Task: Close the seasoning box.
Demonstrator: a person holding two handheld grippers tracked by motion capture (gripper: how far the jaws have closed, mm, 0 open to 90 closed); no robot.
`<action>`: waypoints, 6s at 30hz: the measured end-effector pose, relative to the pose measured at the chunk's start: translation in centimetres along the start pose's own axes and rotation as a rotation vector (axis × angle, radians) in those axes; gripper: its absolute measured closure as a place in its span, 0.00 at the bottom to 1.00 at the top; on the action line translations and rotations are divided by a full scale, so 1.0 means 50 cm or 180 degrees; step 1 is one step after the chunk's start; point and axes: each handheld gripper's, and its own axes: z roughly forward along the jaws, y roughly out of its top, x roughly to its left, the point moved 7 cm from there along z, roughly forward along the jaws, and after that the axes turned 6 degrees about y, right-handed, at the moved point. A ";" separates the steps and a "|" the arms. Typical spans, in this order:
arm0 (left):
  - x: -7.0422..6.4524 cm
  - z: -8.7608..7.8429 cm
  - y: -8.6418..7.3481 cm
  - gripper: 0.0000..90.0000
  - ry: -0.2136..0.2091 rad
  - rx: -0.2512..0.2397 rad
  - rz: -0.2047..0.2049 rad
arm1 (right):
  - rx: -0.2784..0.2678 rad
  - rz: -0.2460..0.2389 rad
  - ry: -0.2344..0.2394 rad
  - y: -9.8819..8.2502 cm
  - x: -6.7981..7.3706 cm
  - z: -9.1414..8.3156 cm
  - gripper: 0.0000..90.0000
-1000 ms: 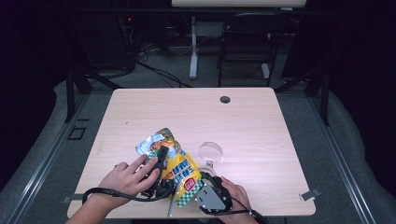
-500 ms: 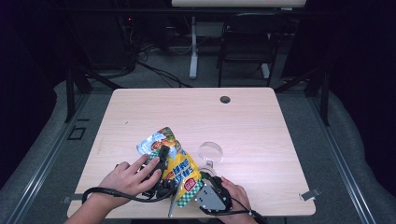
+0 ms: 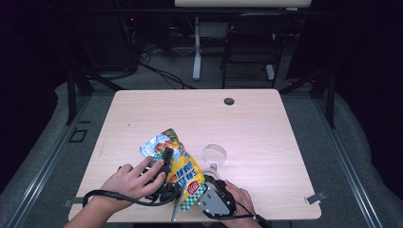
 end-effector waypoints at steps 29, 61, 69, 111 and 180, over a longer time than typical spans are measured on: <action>0.008 0.001 0.004 0.71 -0.0037 0.0009 0.0101 | 0.0013 0.0057 -0.0028 0.000 -0.003 -0.001 0.78; 0.030 0.003 0.009 0.71 -0.0010 -0.0026 0.0220 | -0.0069 0.0130 -0.0052 0.002 -0.006 -0.004 0.78; 0.032 0.003 0.011 0.72 -0.0014 -0.0033 0.0280 | -0.0067 0.0143 -0.0051 0.002 -0.005 -0.004 0.78; 0.041 -0.005 0.017 0.72 0.0100 -0.0032 0.0410 | -0.0079 0.0146 -0.0043 0.003 -0.002 -0.002 0.78; 0.059 -0.009 0.017 0.73 0.0120 -0.0036 0.0553 | -0.0123 0.0203 -0.0025 0.011 0.000 -0.004 0.78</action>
